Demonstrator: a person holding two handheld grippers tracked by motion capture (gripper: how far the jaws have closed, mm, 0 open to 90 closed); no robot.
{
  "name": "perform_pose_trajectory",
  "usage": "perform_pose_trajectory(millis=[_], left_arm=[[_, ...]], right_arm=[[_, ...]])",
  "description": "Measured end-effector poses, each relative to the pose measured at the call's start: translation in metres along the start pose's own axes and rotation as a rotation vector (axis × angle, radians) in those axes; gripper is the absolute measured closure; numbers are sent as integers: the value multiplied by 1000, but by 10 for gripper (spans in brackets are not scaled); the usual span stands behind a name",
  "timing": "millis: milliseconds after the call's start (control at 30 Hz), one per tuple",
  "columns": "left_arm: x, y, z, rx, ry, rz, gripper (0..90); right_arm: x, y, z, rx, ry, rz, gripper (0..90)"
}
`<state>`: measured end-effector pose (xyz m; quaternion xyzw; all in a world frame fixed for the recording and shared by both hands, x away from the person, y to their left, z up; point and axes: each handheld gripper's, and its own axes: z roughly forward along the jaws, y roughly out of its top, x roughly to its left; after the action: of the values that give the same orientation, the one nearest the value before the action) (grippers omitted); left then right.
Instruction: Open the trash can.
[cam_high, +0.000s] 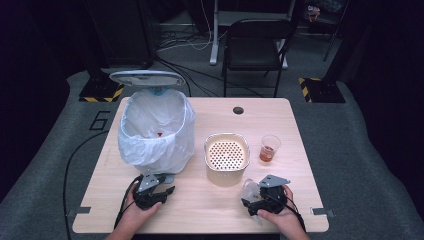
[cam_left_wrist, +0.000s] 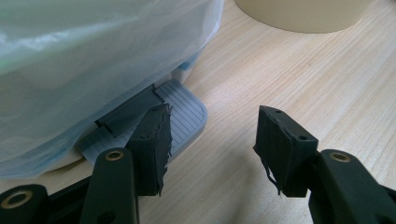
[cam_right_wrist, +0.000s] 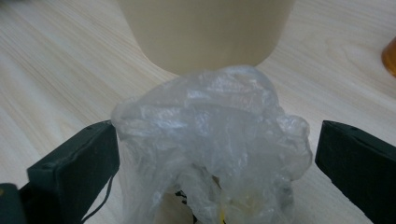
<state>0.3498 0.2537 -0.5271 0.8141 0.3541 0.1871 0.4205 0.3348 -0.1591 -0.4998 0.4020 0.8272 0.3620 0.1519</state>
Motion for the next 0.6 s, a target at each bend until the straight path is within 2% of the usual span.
perform_pose_trajectory(millis=[67, 133, 233, 300, 400, 500, 600], left_arm=[[0, 0, 0, 1, -2, -2, 457], [0, 0, 0, 0, 0, 1, 457], [0, 0, 0, 1, 3, 8, 457], [0, 0, 0, 2, 3, 8, 457], [0, 0, 0, 1, 3, 8, 457], [0, 0, 0, 0, 5, 9, 457], [0, 0, 0, 3, 7, 13, 457]], right_arm=[[0, -2, 2, 16, -1, 5, 10], [-1, -3, 3, 23, 0, -16, 62], [1, -4, 4, 27, -6, -32, 230], [-1, -4, 3, 27, 25, -40, 390], [-4, -3, 1, 20, 52, -20, 539], [-8, -2, -2, 9, 64, 4, 608], [-13, -1, -6, 5, 95, 38, 630]])
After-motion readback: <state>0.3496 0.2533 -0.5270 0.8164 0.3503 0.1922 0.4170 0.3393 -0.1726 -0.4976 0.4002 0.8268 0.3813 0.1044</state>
